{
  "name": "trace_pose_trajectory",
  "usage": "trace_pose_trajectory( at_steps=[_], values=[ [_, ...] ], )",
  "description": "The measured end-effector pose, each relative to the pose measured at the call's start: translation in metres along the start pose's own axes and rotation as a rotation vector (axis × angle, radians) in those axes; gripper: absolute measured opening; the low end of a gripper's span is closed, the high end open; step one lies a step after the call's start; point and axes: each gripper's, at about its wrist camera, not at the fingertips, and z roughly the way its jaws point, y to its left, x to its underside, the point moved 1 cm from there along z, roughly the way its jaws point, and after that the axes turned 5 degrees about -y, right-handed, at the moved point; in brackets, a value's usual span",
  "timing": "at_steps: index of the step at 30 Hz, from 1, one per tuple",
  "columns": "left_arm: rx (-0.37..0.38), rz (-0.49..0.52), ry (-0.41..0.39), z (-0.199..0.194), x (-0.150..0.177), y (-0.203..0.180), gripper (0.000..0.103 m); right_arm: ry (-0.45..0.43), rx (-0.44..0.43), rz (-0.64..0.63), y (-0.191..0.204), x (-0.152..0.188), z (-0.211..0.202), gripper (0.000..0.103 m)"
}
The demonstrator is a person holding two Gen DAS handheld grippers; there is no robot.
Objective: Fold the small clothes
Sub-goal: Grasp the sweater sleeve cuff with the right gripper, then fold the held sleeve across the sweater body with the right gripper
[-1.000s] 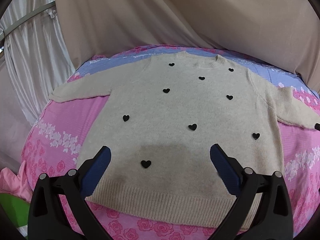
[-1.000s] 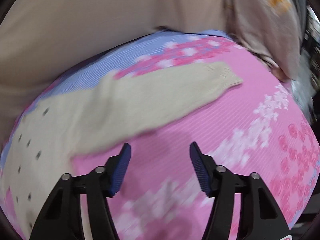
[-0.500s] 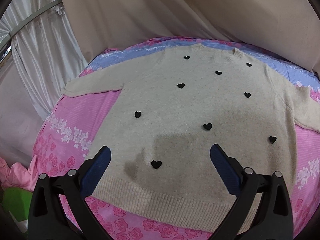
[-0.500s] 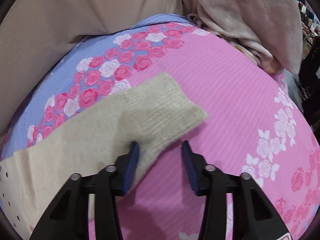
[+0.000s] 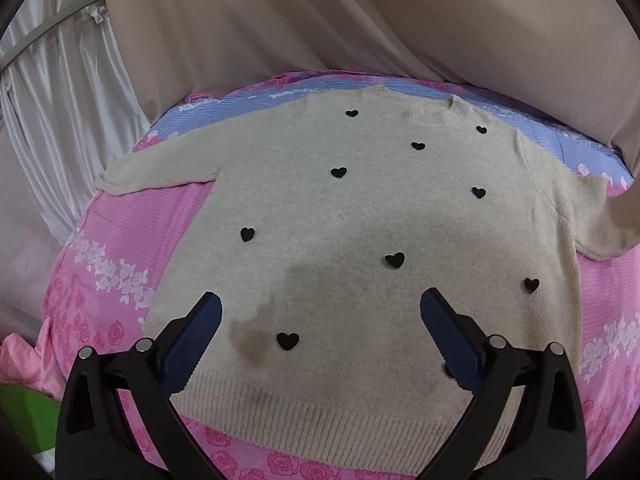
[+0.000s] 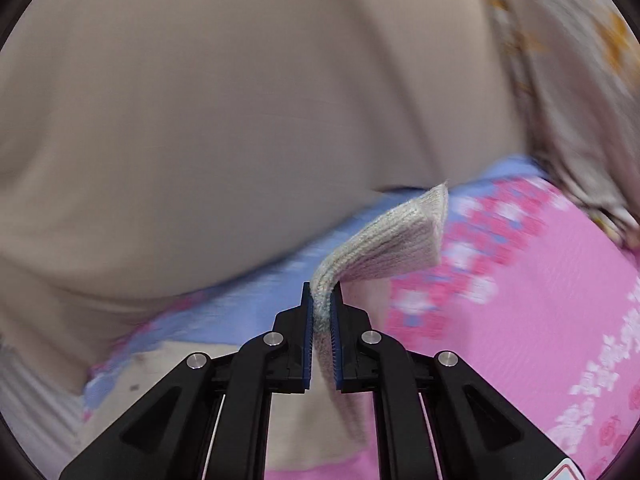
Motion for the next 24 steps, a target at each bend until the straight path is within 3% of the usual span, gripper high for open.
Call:
trace_pose_trajectory(
  at_steps=[3, 7, 10, 13, 16, 18, 19, 21, 22, 23, 24],
  values=[
    [0.028, -0.047, -0.003, 0.003, -0.003, 0.013, 0.097, 0.038, -0.153, -0.094, 0.088, 0.011, 0.006, 0.007],
    [0.034, -0.116, -0.002, 0.011, -0.003, 0.037, 0.097, 0.143, -0.333, -0.194, 0.211, 0.061, 0.038, 0.007],
    [0.023, -0.159, 0.005, 0.018, -0.004, 0.058, 0.097, 0.232, -0.388, -0.267, 0.287, 0.115, 0.079, 0.007],
    [0.016, -0.203, 0.014, 0.024, -0.004, 0.079, 0.097, 0.359, -0.386, -0.358, 0.34, 0.178, 0.13, 0.008],
    [0.029, -0.232, 0.021, 0.033, -0.007, 0.098, 0.098, 0.507, -0.326, -0.486, 0.366, 0.248, 0.168, 0.015],
    [0.058, -0.256, 0.03, 0.043, -0.014, 0.111, 0.098, 0.559, -0.32, -0.534, 0.367, 0.279, 0.165, 0.015],
    [0.077, -0.27, 0.034, 0.049, -0.017, 0.117, 0.098, 0.555, -0.334, -0.536, 0.364, 0.286, 0.155, 0.015],
    [0.11, -0.297, 0.04, 0.064, -0.029, 0.125, 0.098, 0.501, -0.331, -0.543, 0.345, 0.284, 0.131, 0.025],
    [0.127, -0.31, 0.042, 0.074, -0.038, 0.127, 0.098, 0.451, -0.309, -0.539, 0.33, 0.278, 0.115, 0.042],
    [0.14, -0.319, 0.045, 0.084, -0.047, 0.127, 0.098, 0.406, -0.273, -0.532, 0.313, 0.272, 0.1, 0.051],
    [0.155, -0.326, 0.049, 0.095, -0.056, 0.125, 0.098, 0.375, -0.231, -0.531, 0.295, 0.27, 0.087, 0.052]
  ],
)
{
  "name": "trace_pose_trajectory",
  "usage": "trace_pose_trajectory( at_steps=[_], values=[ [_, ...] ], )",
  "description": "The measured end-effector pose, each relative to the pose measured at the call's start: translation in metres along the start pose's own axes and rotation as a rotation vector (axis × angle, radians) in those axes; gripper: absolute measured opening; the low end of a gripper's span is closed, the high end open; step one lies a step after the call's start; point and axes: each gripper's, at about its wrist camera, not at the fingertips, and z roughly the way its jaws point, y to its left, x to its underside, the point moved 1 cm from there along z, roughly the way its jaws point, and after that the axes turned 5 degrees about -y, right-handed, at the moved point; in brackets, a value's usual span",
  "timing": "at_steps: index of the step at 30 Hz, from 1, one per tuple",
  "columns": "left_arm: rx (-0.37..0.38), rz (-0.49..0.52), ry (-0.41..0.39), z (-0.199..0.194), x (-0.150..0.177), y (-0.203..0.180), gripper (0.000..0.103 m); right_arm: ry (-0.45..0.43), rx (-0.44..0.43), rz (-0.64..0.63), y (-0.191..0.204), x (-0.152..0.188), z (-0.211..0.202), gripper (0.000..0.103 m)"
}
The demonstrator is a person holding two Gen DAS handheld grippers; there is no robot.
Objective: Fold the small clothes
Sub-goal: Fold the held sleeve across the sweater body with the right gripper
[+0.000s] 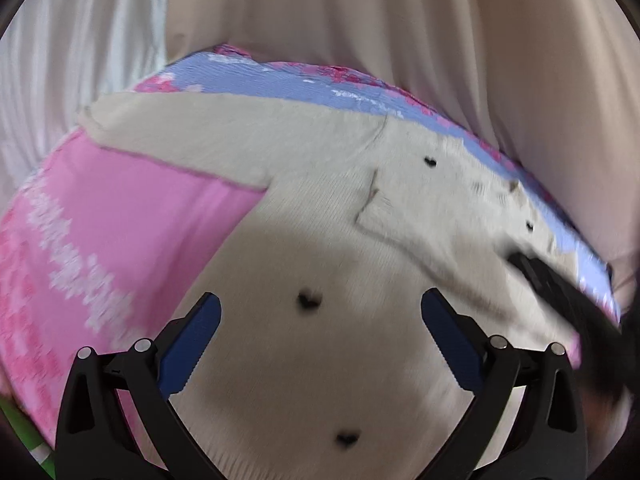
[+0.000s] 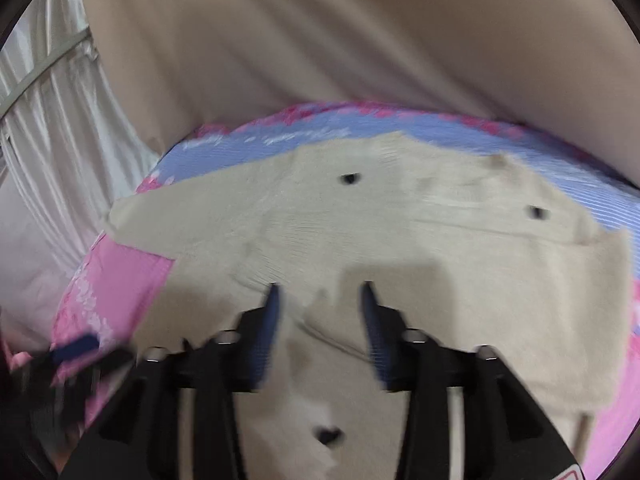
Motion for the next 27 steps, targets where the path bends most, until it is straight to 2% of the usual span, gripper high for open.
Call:
trace_pose_trajectory(
  at_steps=[4, 6, 7, 8, 9, 10, 11, 12, 14, 16, 18, 19, 20, 22, 25, 27],
  values=[
    [0.073, -0.05, 0.099, 0.072, -0.027, -0.028, 0.098, 0.024, 0.217, 0.033, -0.063, 0.036, -0.039, 0.052],
    [0.067, -0.103, 0.19, 0.112, -0.031, -0.037, 0.096, 0.046, 0.311, 0.072, -0.096, 0.047, -0.048, 0.052],
    [0.069, -0.145, 0.229, 0.13, -0.032, -0.039, 0.086, 0.053, 0.346, 0.104, -0.112, 0.053, -0.051, 0.052],
    [0.025, -0.152, 0.2, 0.133, -0.034, -0.042, 0.075, 0.059, 0.375, 0.128, -0.125, 0.058, -0.052, 0.052],
    [0.007, -0.138, 0.15, 0.13, -0.038, -0.048, 0.053, 0.068, 0.396, 0.148, -0.137, 0.063, -0.052, 0.052],
    [0.027, -0.103, 0.145, 0.13, -0.043, -0.057, 0.011, 0.073, 0.405, 0.177, -0.149, 0.068, -0.051, 0.052],
    [0.06, -0.088, 0.147, 0.13, -0.05, -0.062, 0.007, 0.079, 0.405, 0.203, -0.159, 0.071, -0.048, 0.052],
    [0.091, -0.099, 0.12, 0.123, -0.058, -0.064, 0.007, 0.082, 0.398, 0.223, -0.165, 0.072, -0.044, 0.052],
    [0.102, -0.116, 0.023, 0.101, -0.081, -0.061, 0.007, 0.072, 0.374, 0.238, -0.183, 0.077, -0.046, 0.052],
    [0.105, -0.151, -0.005, 0.093, -0.096, -0.054, 0.007, 0.062, 0.341, 0.247, -0.186, 0.079, -0.039, 0.049],
    [0.057, -0.143, -0.03, 0.096, -0.106, -0.048, 0.007, 0.06, 0.286, 0.27, -0.192, 0.075, -0.029, 0.036],
    [0.017, -0.13, -0.034, 0.102, -0.107, -0.044, 0.007, 0.067, 0.257, 0.288, -0.195, 0.074, -0.024, 0.027],
    [-0.013, -0.124, -0.021, 0.111, -0.106, -0.04, 0.007, 0.068, 0.236, 0.312, -0.197, 0.072, -0.02, 0.026],
    [-0.041, -0.136, 0.012, 0.122, -0.1, -0.028, 0.007, 0.06, 0.219, 0.323, -0.191, 0.067, -0.017, 0.026],
    [-0.058, -0.12, 0.037, 0.136, -0.09, -0.028, 0.007, 0.031, 0.193, 0.303, -0.175, 0.064, -0.027, 0.033],
    [-0.064, -0.111, 0.036, 0.137, -0.085, -0.026, 0.008, 0.034, 0.21, 0.278, -0.167, 0.067, -0.028, 0.039]
  ],
)
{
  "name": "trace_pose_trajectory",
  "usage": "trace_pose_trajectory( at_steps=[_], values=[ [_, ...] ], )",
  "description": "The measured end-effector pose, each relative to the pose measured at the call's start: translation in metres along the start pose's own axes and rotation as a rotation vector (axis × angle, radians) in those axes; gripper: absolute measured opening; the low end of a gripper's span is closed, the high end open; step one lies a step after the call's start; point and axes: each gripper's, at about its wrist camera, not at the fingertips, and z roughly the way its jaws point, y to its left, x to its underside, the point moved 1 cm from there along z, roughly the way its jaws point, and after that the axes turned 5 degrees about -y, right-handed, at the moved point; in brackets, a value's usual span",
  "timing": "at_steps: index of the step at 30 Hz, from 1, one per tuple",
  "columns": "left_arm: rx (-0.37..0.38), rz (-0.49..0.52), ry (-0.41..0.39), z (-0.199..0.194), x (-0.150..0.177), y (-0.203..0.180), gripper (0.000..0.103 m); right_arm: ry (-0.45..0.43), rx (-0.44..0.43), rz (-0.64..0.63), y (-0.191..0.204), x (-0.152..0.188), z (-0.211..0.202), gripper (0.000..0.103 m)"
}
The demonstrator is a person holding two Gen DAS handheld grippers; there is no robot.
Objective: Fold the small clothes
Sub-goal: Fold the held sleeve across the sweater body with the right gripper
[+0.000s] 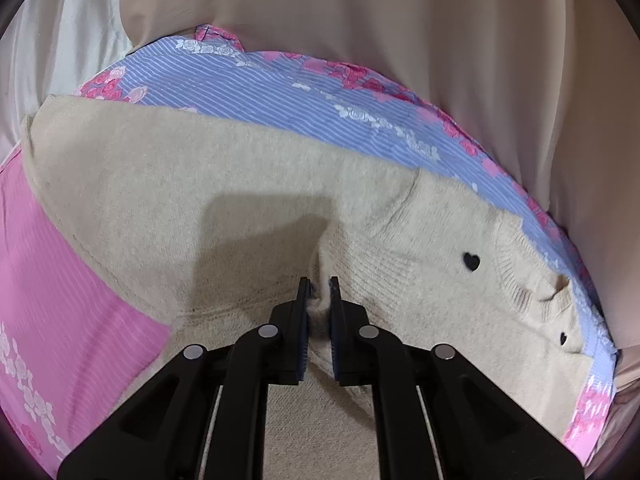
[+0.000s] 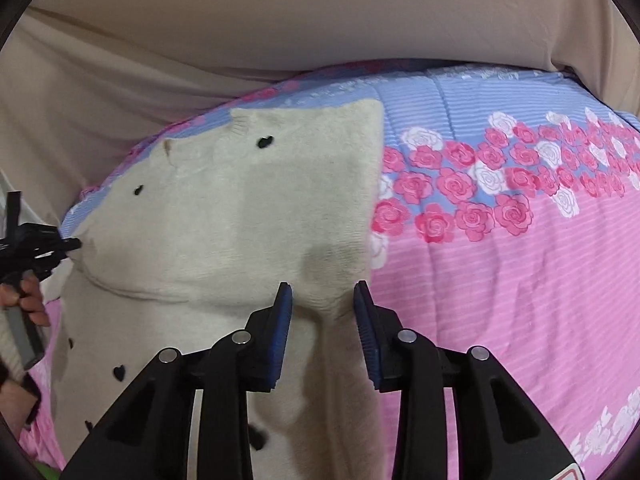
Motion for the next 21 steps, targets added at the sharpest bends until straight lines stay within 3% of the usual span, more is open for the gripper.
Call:
trace_pose_trajectory(
  at_steps=[1, 3, 5, 9, 11, 13, 17, 19, 21],
  values=[
    [-0.002, 0.005, 0.003, 0.002, 0.002, 0.0, 0.008, 0.007, 0.015, -0.014, 0.002, 0.002, 0.004, 0.046],
    [-0.003, 0.013, 0.014, 0.004, 0.003, -0.001, 0.008, 0.037, 0.059, -0.06, 0.003, 0.006, 0.018, 0.045],
    [-0.002, 0.017, 0.022, 0.003, 0.006, 0.004, 0.009, 0.037, 0.081, -0.075, -0.004, 0.003, 0.022, 0.013],
    [-0.025, 0.064, 0.036, 0.006, 0.011, -0.001, 0.011, 0.01, 0.105, 0.064, -0.045, 0.0, 0.012, 0.01],
    [-0.055, 0.101, 0.05, 0.016, 0.019, -0.002, 0.011, 0.019, 0.063, 0.078, -0.056, 0.009, 0.017, 0.013],
    [-0.067, 0.142, 0.012, 0.012, 0.023, -0.006, 0.012, 0.036, 0.049, 0.054, -0.052, 0.004, 0.005, 0.016],
    [-0.087, 0.152, -0.065, -0.026, 0.018, -0.004, 0.015, -0.05, 0.063, 0.009, -0.047, -0.017, -0.043, 0.022],
    [-0.108, 0.13, -0.107, -0.052, 0.017, -0.003, 0.032, -0.091, 0.054, 0.011, -0.049, -0.041, -0.053, 0.036],
    [-0.068, 0.116, -0.125, -0.074, 0.021, -0.016, 0.034, -0.056, 0.011, 0.013, -0.051, -0.074, -0.031, 0.042]
  ],
)
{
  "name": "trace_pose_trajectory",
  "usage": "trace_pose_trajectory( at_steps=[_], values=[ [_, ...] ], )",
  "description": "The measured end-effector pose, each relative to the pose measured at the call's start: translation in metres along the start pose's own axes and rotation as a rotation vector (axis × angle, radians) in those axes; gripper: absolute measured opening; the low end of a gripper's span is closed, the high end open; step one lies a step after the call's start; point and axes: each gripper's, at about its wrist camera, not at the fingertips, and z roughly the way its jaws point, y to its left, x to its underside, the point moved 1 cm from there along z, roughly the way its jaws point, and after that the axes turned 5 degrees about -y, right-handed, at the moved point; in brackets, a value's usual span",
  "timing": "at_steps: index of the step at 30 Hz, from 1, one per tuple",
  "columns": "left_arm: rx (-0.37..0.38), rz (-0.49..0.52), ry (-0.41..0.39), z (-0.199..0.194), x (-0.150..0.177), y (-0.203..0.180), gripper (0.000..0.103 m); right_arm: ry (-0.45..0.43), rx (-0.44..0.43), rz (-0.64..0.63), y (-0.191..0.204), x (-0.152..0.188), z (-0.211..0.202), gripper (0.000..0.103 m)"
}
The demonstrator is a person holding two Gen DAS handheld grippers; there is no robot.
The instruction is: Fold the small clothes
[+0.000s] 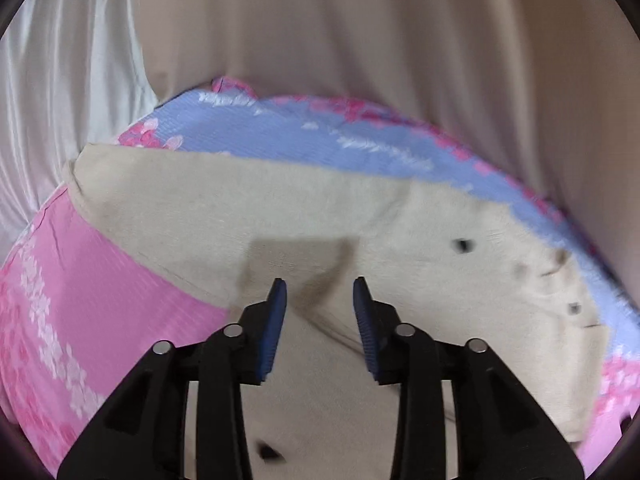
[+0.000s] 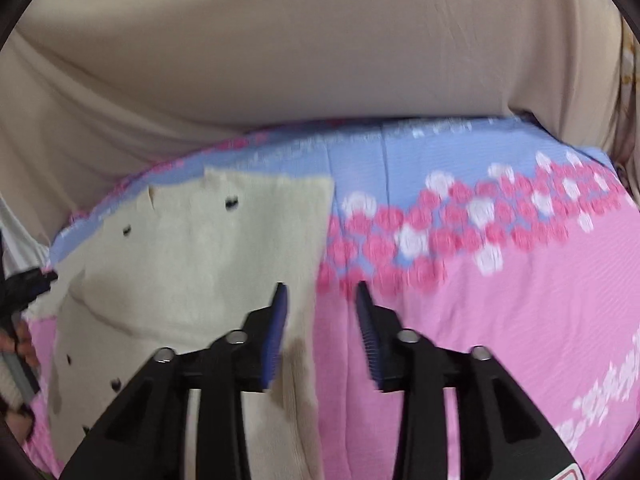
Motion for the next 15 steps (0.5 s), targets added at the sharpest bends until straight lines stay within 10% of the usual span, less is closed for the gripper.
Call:
trace_pose_trajectory(
  at_steps=[4, 7, 9, 15],
  values=[
    [0.16, 0.074, 0.06, -0.015, 0.021, -0.067, 0.057, 0.08, -0.034, 0.055, -0.008, -0.049, 0.081, 0.043],
    [0.113, 0.13, 0.151, 0.018, 0.05, -0.095, 0.052, 0.163, 0.005, 0.134, -0.025, -0.059, 0.135, 0.042],
    [0.094, 0.114, 0.213, 0.036, 0.064, -0.095, 0.047, 0.193, -0.067, 0.177, -0.028, -0.057, 0.146, 0.01],
    [0.071, 0.202, 0.148, 0.041, 0.075, -0.097, 0.049, 0.167, -0.001, 0.148, -0.06, -0.055, 0.146, 0.005]
  ],
)
